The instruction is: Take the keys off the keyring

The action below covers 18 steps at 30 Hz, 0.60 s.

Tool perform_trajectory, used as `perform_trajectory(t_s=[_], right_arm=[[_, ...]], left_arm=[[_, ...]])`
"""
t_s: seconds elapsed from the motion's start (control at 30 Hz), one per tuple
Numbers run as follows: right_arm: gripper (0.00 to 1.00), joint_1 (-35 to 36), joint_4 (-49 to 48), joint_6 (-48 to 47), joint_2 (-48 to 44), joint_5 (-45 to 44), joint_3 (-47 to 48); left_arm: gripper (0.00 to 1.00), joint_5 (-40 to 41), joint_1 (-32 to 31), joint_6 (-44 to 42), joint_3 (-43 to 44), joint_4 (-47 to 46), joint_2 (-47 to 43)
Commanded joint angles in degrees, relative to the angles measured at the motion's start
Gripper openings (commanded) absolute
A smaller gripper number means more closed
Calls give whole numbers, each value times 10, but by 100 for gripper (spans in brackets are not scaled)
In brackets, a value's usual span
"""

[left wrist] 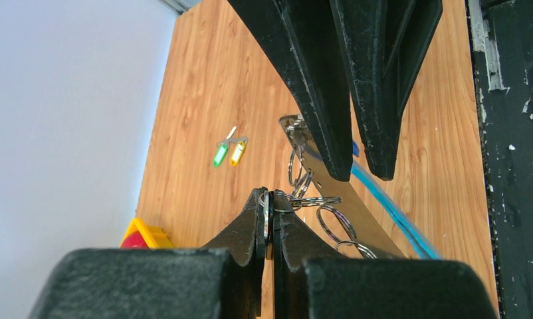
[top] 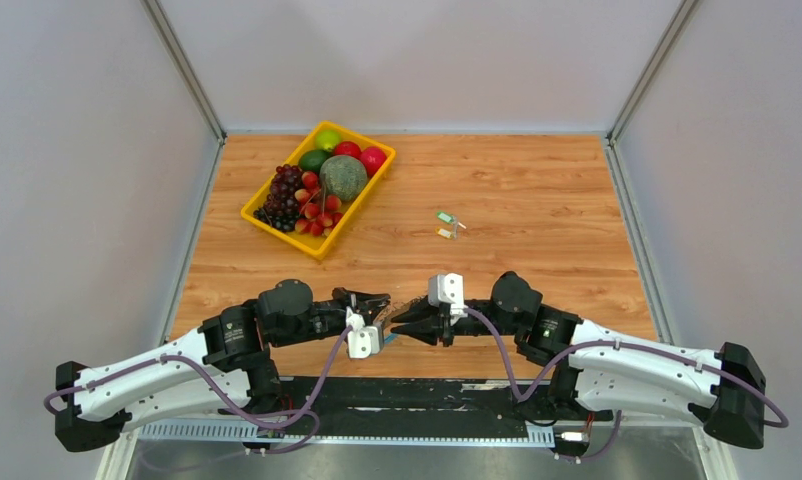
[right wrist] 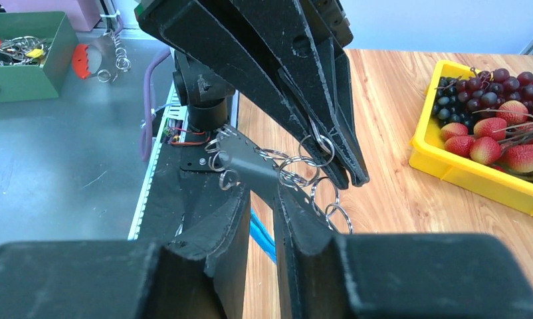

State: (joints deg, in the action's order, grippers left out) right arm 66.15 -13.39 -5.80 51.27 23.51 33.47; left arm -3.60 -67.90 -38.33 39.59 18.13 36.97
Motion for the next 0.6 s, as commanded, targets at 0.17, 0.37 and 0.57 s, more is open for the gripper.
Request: perform_trajectory(t_s=[0.17,0.37,0.57], right_arm=[[23,6,-83,-26,19,-7,2],[23,7,-88,-29,35,-11,8],[25,8,-89,-30,32,-20,3]], left_arm=[[0,-12,-2,-1,15,-33,-3],[0,-14,-2,0,15,-33,-4],[0,-15,-2,0,15,-33,-6]])
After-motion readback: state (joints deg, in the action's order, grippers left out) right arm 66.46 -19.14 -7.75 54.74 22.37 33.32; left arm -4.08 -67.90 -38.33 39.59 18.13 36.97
